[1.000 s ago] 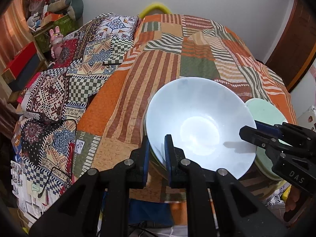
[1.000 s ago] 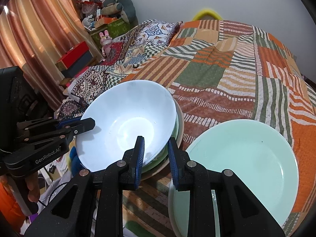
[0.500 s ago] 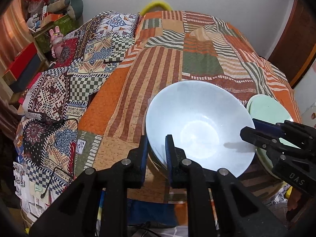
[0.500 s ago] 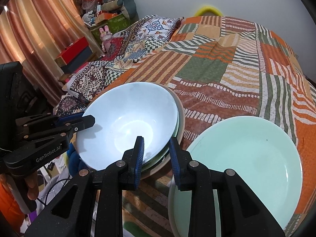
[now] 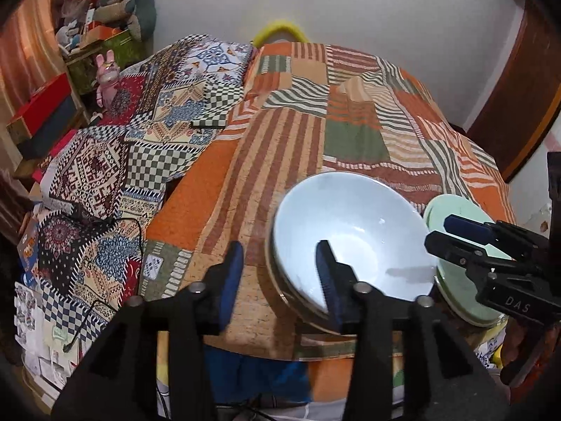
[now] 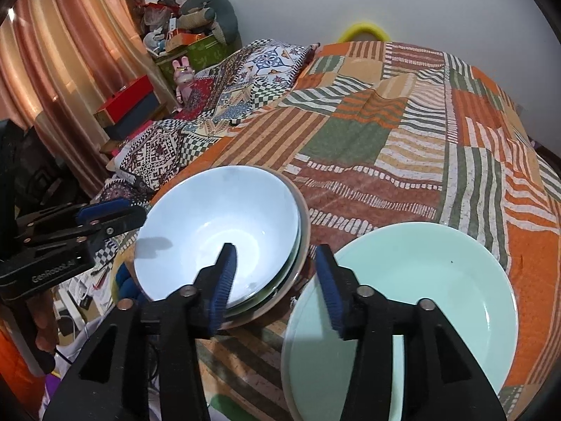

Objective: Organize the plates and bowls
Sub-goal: 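Lower the white spotted bowl into the pale green bowl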

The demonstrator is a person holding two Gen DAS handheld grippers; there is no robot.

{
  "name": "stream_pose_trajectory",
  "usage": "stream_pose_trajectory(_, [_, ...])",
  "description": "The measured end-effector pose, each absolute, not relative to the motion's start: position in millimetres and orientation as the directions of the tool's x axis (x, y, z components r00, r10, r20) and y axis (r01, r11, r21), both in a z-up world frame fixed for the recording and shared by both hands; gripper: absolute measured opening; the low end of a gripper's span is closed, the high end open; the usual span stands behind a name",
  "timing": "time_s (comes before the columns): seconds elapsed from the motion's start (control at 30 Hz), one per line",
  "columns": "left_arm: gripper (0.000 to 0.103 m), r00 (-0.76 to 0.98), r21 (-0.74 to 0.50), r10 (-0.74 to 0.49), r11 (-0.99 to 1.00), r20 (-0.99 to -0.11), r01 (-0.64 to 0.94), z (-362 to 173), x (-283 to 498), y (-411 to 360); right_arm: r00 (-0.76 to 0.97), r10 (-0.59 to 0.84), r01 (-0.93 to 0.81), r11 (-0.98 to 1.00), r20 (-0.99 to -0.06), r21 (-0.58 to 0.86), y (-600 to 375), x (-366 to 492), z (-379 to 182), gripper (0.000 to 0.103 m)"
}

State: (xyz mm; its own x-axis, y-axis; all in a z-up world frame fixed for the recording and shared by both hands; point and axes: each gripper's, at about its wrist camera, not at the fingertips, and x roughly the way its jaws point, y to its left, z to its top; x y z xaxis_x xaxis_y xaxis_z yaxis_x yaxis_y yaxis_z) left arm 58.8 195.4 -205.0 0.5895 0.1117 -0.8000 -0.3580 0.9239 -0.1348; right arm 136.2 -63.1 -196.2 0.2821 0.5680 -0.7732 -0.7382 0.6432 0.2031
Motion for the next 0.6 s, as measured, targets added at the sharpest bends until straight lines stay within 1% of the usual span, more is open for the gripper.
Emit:
stream_pose_trajectory(0.17, [0.046,0.561,-0.178,0.067,0.911,-0.825,-0.371,-222,57,206,0.257,0.555,-0.722,0.655,-0.791,0.225,-58,143,-206,0.047])
stream_pose_trajectory(0.4, [0.046,0.572,-0.276,-0.027,0.894,-0.820,-0.354,-235,60,211,0.222,0.549,-0.718,0.652,-0.806,0.246,-48,147,-215,0.047])
stream_pose_trajectory(0.6, [0.046,0.560,-0.317,-0.084,0.888,-0.824,-0.333,-245,66,211,0.196,0.539,-0.705,0.658,-0.819,0.263,-43,151,-223,0.047])
